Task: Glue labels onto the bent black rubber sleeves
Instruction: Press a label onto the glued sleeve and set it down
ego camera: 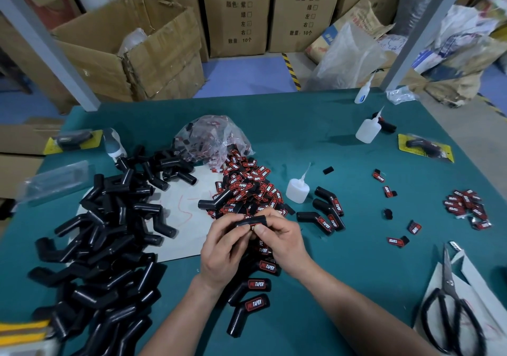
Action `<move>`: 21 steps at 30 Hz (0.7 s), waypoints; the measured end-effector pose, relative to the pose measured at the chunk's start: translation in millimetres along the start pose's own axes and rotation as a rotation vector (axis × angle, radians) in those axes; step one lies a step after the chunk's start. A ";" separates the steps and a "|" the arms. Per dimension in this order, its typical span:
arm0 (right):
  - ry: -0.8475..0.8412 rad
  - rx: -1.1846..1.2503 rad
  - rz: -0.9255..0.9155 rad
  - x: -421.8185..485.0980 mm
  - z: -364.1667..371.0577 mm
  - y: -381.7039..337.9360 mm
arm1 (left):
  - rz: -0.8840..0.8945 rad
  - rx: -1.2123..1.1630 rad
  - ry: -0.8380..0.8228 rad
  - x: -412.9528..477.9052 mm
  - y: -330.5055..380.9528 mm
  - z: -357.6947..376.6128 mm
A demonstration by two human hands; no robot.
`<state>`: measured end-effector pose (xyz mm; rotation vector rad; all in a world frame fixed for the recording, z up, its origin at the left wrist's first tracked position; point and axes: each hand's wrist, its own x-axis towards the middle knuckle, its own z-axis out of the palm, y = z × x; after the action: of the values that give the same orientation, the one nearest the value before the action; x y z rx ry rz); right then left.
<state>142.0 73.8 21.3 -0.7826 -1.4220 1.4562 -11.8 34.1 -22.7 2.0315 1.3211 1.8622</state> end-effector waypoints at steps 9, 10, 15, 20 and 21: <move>0.073 -0.046 0.015 0.6 1.9 1.8 | -0.006 0.004 -0.028 0.4 4.4 4.6; 0.072 -0.048 0.019 0.6 1.9 2.3 | -0.020 -0.001 -0.028 0.2 4.0 5.0; 0.080 -0.076 0.025 1.9 0.2 4.0 | -0.115 -0.055 -0.038 -0.4 1.8 5.2; 0.078 -0.095 0.053 1.8 -1.4 9.1 | -0.174 -0.103 -0.049 -0.1 0.1 4.4; 0.078 -0.099 0.056 1.9 -1.8 9.7 | -0.182 -0.112 -0.049 0.0 -0.3 4.7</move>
<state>141.2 77.2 11.8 -0.9381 -1.4319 1.3906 -8.0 36.5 -24.1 1.8244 1.3086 1.7552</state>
